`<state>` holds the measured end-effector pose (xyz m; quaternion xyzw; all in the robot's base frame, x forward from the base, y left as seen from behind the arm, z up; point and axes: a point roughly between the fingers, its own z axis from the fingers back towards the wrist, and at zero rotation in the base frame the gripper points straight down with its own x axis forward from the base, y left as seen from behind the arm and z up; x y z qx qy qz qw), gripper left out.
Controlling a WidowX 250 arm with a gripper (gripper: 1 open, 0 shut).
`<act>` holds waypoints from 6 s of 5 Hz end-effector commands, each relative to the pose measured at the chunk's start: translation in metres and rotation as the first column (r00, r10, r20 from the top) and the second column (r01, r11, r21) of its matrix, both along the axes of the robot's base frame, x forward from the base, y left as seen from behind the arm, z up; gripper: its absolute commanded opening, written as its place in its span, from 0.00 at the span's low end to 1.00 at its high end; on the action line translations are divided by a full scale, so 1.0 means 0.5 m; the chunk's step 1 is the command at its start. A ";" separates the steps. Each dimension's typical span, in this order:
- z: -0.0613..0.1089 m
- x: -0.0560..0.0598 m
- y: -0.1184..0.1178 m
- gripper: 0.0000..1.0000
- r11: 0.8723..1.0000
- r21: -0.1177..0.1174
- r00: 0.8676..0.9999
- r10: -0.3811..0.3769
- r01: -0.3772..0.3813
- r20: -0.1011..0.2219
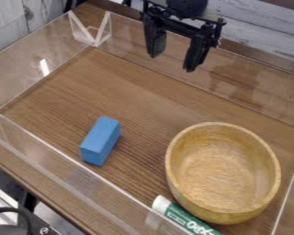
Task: Put the blue block in the brown bowl
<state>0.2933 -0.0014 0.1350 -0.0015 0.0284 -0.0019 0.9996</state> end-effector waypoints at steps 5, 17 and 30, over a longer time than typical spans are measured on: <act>-0.029 -0.183 0.110 1.00 0.986 -0.002 0.981 0.165 -0.165 0.101; -0.148 -0.180 0.124 1.00 0.960 -0.071 0.959 0.275 -0.271 0.061; -0.160 -0.167 0.116 0.00 0.959 -0.085 0.956 0.278 -0.271 0.088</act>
